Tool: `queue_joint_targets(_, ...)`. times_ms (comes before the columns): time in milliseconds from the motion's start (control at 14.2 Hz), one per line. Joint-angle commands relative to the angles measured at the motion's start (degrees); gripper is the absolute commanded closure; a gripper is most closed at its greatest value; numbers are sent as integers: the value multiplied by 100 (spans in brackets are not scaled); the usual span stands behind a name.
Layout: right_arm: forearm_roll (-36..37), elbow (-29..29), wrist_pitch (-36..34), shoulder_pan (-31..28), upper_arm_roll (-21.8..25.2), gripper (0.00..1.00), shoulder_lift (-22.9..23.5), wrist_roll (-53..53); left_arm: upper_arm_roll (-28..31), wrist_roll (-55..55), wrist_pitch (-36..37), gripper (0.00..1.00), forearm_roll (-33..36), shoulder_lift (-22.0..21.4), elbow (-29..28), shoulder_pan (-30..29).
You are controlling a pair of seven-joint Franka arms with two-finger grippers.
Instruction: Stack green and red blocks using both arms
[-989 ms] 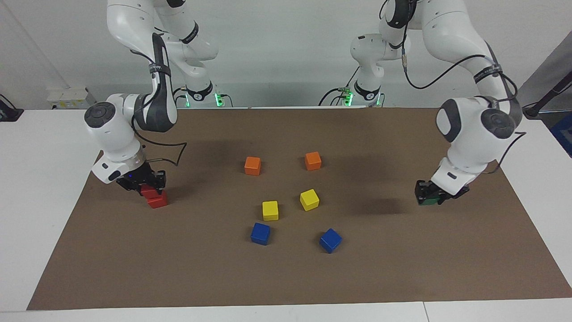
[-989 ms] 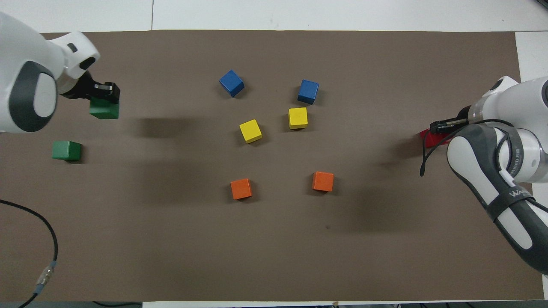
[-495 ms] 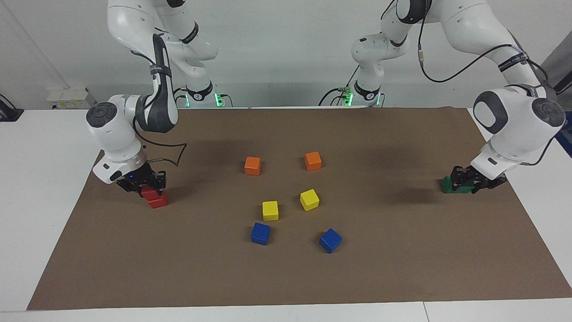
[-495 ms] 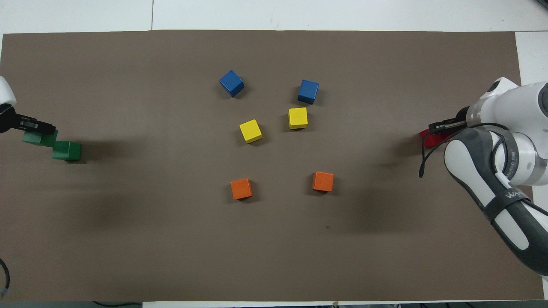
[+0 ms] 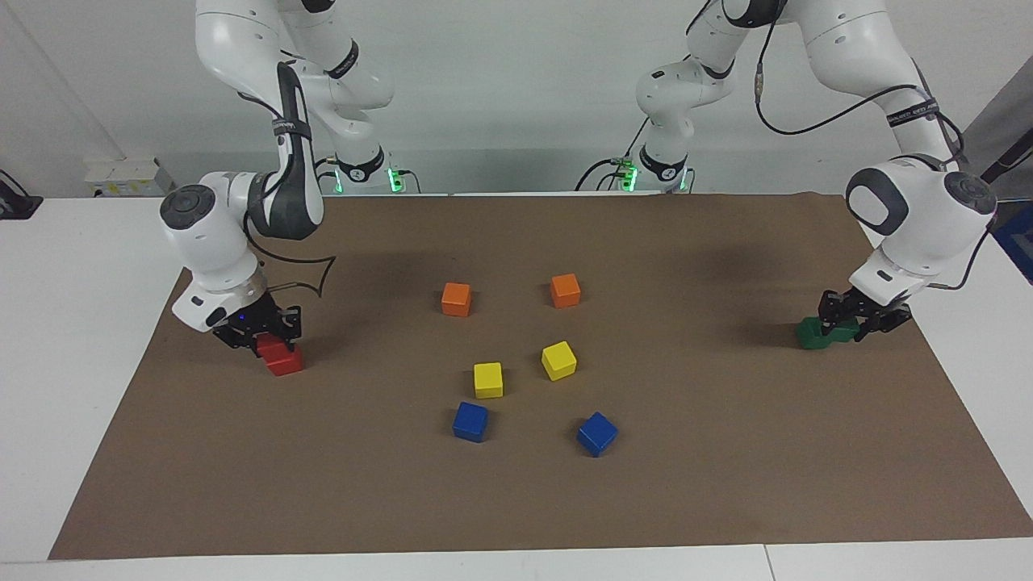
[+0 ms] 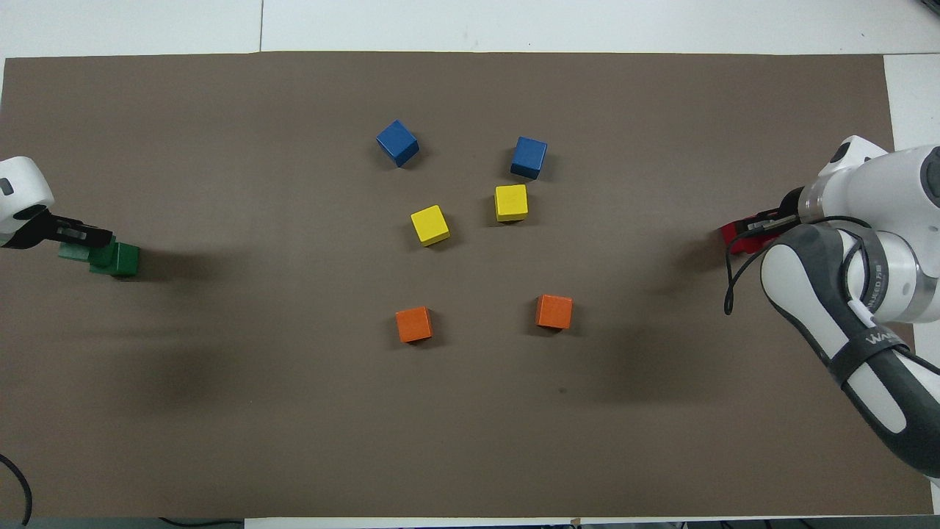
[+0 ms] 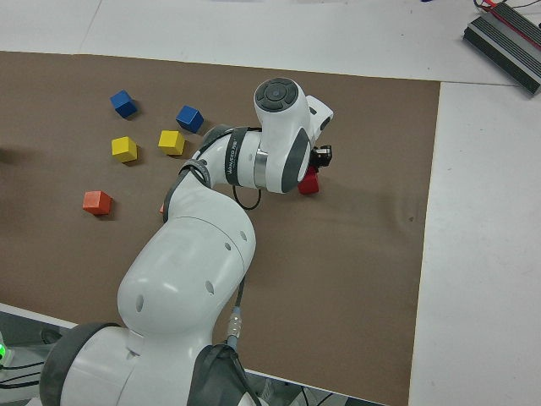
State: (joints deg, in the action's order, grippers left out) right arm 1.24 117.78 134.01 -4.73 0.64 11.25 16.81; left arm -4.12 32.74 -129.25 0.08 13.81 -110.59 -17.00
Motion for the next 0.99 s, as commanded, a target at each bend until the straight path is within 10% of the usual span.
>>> queue_joint_targets(0,-62,254,152,-19,-20,100,-167,200,16,92,-363,100,-105,-291,-453,-23)
queue_joint_targets(212,-62,272,187,-19,-11,100,-167,165,16,101,-487,100,-105,-318,-551,-23)
queue_joint_targets(353,-62,254,309,-19,-11,0,-159,86,16,162,-400,0,-105,-300,-473,-14)
queue_joint_targets(636,-71,-184,-31,-63,-20,0,-97,-2,16,102,696,0,-96,-239,360,82)
queue_joint_targets(918,-177,-1167,-1776,68,-291,0,-544,-1669,-19,-73,1946,0,-96,-343,1452,126)
